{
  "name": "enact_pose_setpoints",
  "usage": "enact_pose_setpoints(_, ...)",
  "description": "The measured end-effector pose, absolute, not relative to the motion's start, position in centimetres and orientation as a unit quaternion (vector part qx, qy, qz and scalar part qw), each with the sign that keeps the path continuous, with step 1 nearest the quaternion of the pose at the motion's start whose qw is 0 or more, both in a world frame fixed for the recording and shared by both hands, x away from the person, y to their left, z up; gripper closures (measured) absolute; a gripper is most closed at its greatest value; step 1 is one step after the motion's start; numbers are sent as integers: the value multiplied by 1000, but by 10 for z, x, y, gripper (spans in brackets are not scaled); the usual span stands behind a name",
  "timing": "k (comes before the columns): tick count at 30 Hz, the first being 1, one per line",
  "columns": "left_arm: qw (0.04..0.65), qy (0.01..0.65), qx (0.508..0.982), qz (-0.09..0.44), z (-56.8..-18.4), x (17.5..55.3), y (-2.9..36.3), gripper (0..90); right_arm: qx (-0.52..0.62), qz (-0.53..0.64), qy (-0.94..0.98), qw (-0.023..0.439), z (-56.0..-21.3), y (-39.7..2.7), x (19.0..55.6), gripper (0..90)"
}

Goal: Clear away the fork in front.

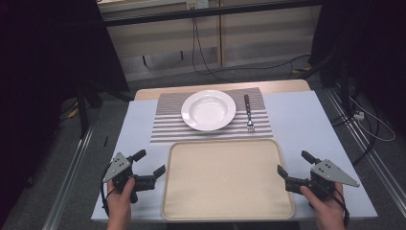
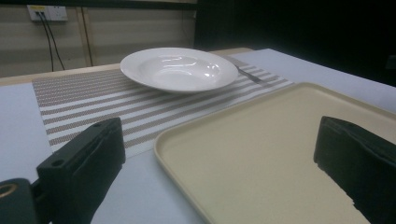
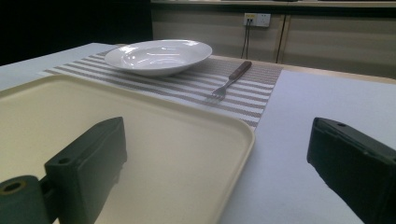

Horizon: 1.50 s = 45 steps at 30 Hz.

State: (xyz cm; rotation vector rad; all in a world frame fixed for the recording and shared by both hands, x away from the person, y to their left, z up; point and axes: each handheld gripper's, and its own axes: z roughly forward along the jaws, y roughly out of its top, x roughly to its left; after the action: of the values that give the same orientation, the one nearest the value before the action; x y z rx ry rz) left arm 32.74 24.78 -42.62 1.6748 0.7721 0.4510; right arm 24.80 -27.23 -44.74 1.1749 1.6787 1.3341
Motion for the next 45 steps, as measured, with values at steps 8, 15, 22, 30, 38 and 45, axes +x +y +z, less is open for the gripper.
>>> enact_pose_setpoints(8, 584, 332, 715, 193, -426, 328, 248, 22, 447, 502, 657, 343, -448, -273, 250, 41)
enact_pose_setpoints(15, 588, 333, 713, 190, -426, 328, 249, 22, 456, 477, 663, 354, -445, -271, 267, 17)
enact_pose_setpoints(22, 589, 334, 711, 189, -426, 329, 250, 22, 463, 472, 663, 351, -434, -270, 297, 26)
enact_pose_setpoints(30, 594, 337, 707, 183, -426, 330, 252, 23, 460, 462, 673, 350, -422, -263, 341, 28)
enact_pose_setpoints(38, 593, 333, 712, 178, -427, 330, 250, 23, 469, 452, 675, 347, -420, -260, 375, 29)
enact_pose_setpoints(45, 592, 333, 712, 177, -427, 330, 249, 23, 478, 441, 684, 331, -427, -260, 402, 36)
